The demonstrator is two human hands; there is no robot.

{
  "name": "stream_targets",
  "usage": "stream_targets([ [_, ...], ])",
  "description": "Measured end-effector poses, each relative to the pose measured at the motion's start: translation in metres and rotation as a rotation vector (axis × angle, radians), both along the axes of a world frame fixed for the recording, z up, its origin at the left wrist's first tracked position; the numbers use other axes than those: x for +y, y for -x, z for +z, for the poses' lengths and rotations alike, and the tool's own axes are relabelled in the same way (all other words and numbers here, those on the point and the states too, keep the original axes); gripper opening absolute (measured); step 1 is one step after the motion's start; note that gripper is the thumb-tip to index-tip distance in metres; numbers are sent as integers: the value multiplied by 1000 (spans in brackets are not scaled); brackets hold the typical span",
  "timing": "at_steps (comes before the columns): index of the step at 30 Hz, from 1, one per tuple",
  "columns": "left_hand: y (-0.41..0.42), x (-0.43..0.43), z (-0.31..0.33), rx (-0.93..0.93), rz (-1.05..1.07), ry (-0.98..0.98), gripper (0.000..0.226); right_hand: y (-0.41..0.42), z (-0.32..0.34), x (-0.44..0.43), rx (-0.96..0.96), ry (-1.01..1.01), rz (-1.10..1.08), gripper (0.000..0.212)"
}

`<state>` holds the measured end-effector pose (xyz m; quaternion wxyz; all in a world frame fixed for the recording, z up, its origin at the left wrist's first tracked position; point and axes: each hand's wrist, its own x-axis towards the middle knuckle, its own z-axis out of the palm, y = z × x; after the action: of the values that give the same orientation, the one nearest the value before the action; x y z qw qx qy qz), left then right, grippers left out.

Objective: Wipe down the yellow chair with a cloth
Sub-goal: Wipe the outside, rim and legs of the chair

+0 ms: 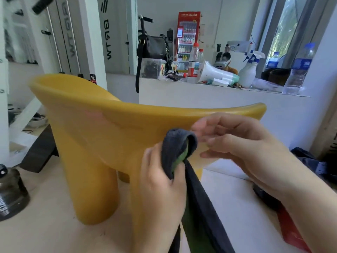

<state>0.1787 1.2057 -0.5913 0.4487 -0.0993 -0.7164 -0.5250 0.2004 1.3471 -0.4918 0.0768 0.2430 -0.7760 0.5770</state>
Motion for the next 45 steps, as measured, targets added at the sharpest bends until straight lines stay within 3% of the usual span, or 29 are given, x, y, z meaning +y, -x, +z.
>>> stream_targets([
  [3,14,-10,4,25,109,-297,43,20,19,4,560,-313,-513,20],
  [4,18,-5,8,74,176,-231,47,31,27,-2,604,-412,-538,19],
  [6,29,14,6,245,261,152,50,52,37,-19,458,-647,-490,33],
  [8,43,29,1,351,415,442,31,63,40,-30,340,-771,-498,52],
  [10,54,26,1,373,510,458,27,62,36,-33,381,-777,-547,54],
  [12,60,13,3,383,513,339,32,56,30,-32,440,-787,-559,52],
  [16,74,-26,13,30,433,-430,46,54,27,-36,462,-828,-583,55],
  [17,75,-30,15,-4,429,-485,47,50,26,-38,468,-825,-569,58],
  [19,69,-19,16,78,435,-322,37,41,20,-51,499,-822,-497,65],
  [22,56,8,15,145,362,-190,16,38,17,-73,558,-1019,-445,74],
  [26,48,9,2,222,158,-169,62,46,23,-74,538,-935,-494,62],
  [28,38,9,-5,279,81,-116,74,48,24,-78,523,-888,-533,61],
  [30,36,7,-17,315,118,-1,71,49,23,-82,506,-852,-569,66],
  [33,56,-23,-17,393,199,169,47,50,23,-81,504,-882,-575,69],
  [35,72,-49,-4,430,281,121,42,46,24,-79,473,-865,-530,62],
  [38,94,-79,9,357,395,-103,52,45,23,-78,479,-796,-487,46],
  [40,87,-70,5,327,373,-138,61,47,23,-79,534,-802,-491,42],
  [45,43,5,-16,327,204,236,61,48,35,-65,400,-804,-338,44],
])
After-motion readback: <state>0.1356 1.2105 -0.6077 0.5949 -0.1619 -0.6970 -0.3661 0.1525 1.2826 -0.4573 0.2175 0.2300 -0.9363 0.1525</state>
